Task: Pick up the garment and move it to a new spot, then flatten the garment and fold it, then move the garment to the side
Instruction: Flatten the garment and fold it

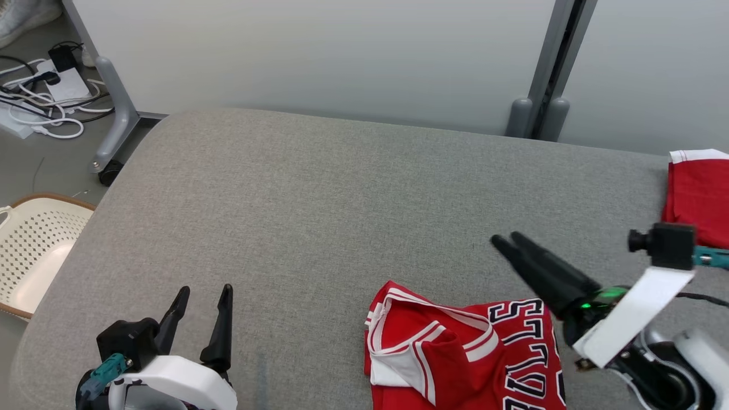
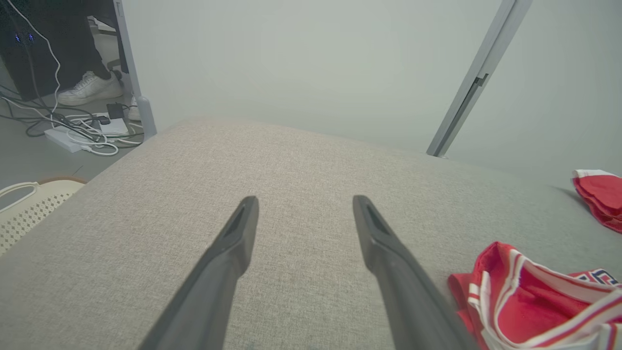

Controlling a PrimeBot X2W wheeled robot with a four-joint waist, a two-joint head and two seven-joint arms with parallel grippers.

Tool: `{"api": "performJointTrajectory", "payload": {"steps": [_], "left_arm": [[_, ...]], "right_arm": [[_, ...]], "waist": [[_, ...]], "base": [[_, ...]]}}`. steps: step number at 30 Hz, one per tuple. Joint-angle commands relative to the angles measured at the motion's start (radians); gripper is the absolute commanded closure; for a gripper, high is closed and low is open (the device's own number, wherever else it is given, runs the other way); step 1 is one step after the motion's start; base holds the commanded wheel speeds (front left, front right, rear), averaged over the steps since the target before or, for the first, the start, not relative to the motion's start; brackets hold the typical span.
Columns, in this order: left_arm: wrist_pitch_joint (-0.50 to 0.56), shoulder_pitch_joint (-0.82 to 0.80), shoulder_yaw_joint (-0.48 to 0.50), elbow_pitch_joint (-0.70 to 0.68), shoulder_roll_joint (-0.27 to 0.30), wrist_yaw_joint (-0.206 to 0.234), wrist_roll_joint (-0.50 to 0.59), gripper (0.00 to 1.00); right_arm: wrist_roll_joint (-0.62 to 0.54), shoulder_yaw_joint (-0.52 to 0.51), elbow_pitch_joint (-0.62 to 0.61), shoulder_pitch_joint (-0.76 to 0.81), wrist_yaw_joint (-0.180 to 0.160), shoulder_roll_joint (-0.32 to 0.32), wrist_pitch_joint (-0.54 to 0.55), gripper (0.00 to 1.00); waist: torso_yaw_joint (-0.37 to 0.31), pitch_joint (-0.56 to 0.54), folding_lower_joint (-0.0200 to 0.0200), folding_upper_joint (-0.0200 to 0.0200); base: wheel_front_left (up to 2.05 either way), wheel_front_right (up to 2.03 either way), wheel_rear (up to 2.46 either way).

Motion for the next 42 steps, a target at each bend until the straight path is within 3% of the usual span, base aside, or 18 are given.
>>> {"api": "performJointTrajectory", "payload": {"steps": [1,6,8,9,10,11,12,16,27,34,42], "left_arm": [[-0.003,0.005,0.006,-0.002,0.002,0.004,-0.001,0.00],[-0.005,0.005,0.005,-0.001,-0.002,0.000,0.000,0.00],[-0.006,0.005,0.005,-0.001,-0.003,0.000,0.000,0.00],[-0.007,0.005,0.006,0.000,-0.002,-0.001,-0.001,0.00],[-0.007,0.006,0.006,0.000,-0.001,-0.002,-0.001,0.00],[-0.007,0.006,0.006,0.001,-0.001,-0.002,-0.001,0.00],[-0.007,0.005,0.006,0.001,-0.003,-0.003,-0.001,0.00],[-0.007,-0.007,0.004,0.002,0.000,-0.005,0.002,0.00],[-0.010,-0.018,0.001,0.004,-0.006,-0.013,0.012,0.00],[-0.011,-0.009,-0.004,0.012,-0.011,-0.017,0.011,0.00],[-0.012,-0.008,-0.006,0.016,-0.010,-0.019,0.009,0.00]], "right_arm": [[-0.014,-0.015,0.014,0.015,0.002,-0.014,-0.014,0.00],[-0.121,-0.091,0.115,0.046,0.002,-0.064,-0.047,0.00],[-0.148,-0.102,0.140,0.052,0.002,-0.048,-0.032,0.00],[-0.162,-0.111,0.152,0.057,0.002,-0.043,-0.025,0.19],[-0.177,-0.121,0.167,0.060,0.002,-0.040,-0.015,0.52],[-0.197,-0.127,0.180,0.063,0.002,-0.037,-0.004,0.70],[-0.221,-0.134,0.193,0.065,0.002,-0.034,0.005,0.99],[-0.342,-0.155,0.252,0.056,0.002,-0.012,0.046,1.00],[-0.565,-0.076,0.362,0.069,0.002,0.116,0.212,1.00],[-0.581,0.010,0.329,0.104,0.002,0.189,0.239,1.00],[-0.567,0.126,0.332,0.105,0.002,0.229,0.262,1.00]], "waist": [[-0.004,0.000,0.0000,0.0000],[-0.014,0.002,0.0000,0.0000],[-0.016,0.003,0.0000,0.0000],[-0.017,0.003,0.0000,0.0000],[-0.018,0.004,0.0000,0.0000],[-0.018,0.004,0.0000,0.0000],[-0.019,0.005,0.0000,0.0000],[-0.016,0.008,0.0000,0.0000],[0.036,0.014,0.0000,0.0000],[0.074,0.010,0.0000,0.0000],[0.095,0.007,0.0000,0.0000]], "base": [[0.00,0.00,0.00],[0.00,0.00,0.00],[0.00,0.00,0.00],[0.00,0.00,0.00],[0.00,0.00,0.00],[0.00,0.00,0.00],[0.00,0.00,0.00],[0.00,0.00,0.00],[0.00,0.00,0.00],[0.00,0.00,0.00],[0.00,0.00,0.00]]}}
